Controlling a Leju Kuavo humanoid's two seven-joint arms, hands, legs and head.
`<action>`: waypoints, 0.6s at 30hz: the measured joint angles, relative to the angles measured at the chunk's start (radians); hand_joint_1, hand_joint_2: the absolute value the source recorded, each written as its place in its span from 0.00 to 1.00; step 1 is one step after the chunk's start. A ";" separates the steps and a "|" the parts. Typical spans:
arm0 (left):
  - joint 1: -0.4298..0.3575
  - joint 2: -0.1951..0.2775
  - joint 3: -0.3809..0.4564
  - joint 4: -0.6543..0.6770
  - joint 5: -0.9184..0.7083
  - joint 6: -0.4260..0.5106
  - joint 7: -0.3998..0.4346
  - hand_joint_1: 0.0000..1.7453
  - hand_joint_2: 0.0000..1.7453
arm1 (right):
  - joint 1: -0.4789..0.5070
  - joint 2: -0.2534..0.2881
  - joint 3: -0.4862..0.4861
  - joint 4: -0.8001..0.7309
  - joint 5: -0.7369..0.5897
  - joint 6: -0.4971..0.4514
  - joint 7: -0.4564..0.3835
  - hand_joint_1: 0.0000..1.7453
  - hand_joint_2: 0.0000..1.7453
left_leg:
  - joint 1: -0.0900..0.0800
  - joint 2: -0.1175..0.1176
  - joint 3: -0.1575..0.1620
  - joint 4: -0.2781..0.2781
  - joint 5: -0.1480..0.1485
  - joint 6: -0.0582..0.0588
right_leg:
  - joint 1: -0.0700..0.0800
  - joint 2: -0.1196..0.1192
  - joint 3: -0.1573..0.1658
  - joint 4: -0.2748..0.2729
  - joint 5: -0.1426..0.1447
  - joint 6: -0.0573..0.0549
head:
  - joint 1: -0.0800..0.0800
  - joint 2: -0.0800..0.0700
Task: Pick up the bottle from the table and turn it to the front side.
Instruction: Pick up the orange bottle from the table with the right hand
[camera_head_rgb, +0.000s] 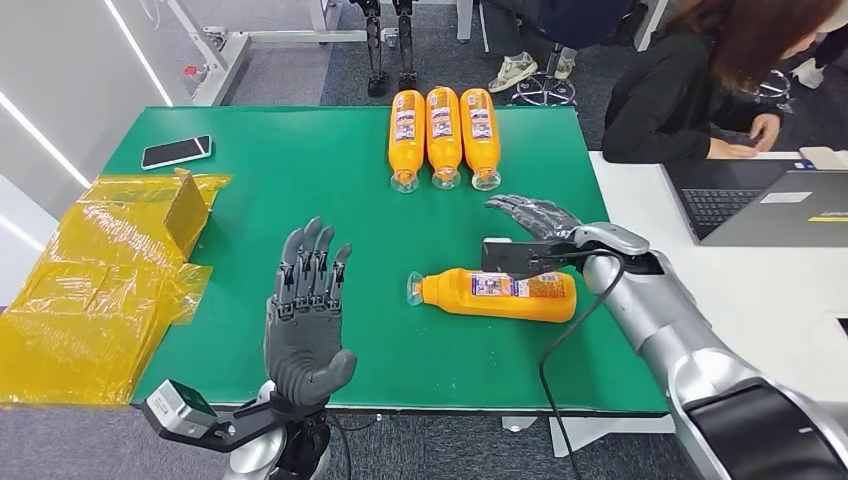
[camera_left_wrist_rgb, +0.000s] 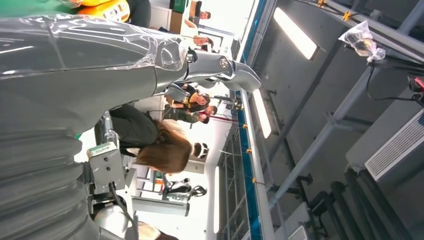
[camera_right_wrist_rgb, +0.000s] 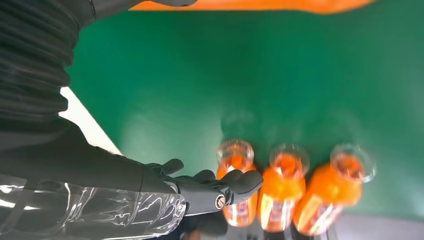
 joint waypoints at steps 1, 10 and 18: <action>0.000 0.000 0.000 0.002 0.003 0.001 0.000 0.00 1.00 | -0.017 0.005 0.017 0.021 -0.002 0.018 -0.001 0.00 1.00 | 0.000 0.000 0.000 0.000 0.000 0.000 | 0.000 0.000 0.000 0.000 0.000 0.000 | 0.000 0.000; -0.002 0.001 0.000 0.011 0.020 0.018 0.000 0.00 1.00 | -0.099 0.042 0.162 0.124 -0.021 0.114 0.001 0.00 1.00 | 0.000 0.000 0.001 0.000 0.000 0.000 | 0.000 0.000 0.000 0.000 0.000 0.000 | 0.000 0.000; -0.003 0.000 0.000 0.019 0.031 0.018 0.000 0.00 1.00 | -0.072 0.050 0.256 0.187 -0.023 0.111 0.008 0.00 1.00 | 0.000 0.000 0.000 0.000 0.000 0.000 | 0.000 0.000 0.000 -0.001 0.000 0.000 | 0.000 0.000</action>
